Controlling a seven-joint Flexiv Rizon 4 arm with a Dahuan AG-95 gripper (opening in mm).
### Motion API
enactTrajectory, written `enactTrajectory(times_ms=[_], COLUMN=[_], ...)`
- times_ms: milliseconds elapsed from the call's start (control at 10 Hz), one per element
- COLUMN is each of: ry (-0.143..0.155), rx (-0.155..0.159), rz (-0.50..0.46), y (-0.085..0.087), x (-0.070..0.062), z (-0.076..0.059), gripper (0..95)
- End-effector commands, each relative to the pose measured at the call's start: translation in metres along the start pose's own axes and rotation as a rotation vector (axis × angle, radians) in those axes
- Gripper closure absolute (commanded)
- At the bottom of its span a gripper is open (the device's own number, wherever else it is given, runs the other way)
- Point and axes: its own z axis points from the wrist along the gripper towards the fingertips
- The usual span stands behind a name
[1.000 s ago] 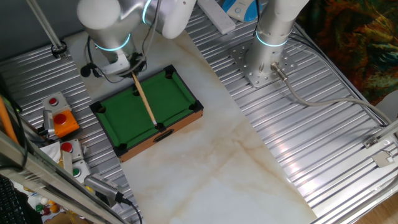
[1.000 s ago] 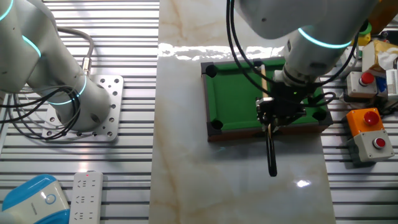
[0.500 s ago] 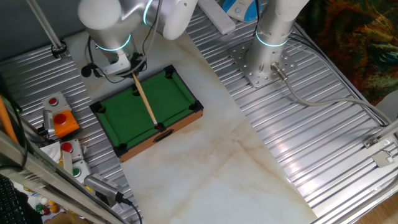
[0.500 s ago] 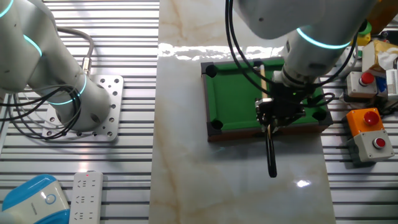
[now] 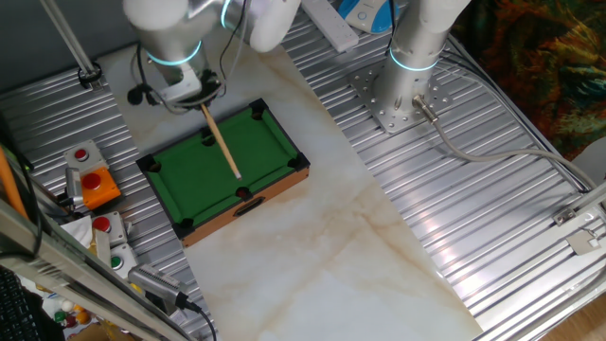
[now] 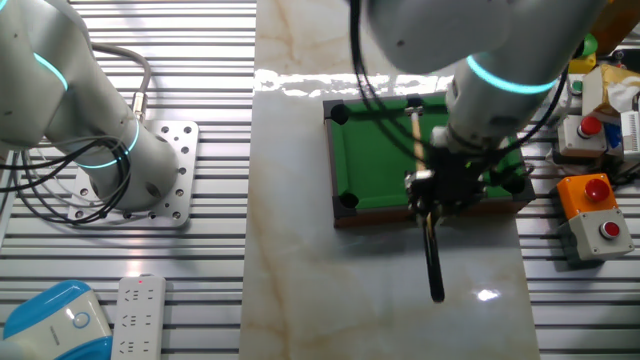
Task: Hit the pool ball
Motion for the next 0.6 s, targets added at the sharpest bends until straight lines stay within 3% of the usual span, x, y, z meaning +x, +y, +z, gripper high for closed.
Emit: enactTrajectory(times_ms=[100, 200, 600], ry=[0.001, 0.001, -0.001], rx=[0.003, 0.006, 0.024], rz=[-0.006, -0.025, -0.068], y=[0.002, 0.001, -0.003], x=[0.010, 0.023, 0.054], z=[0.001, 0.003, 0.005], gripper=[95.0, 95.0, 95.0])
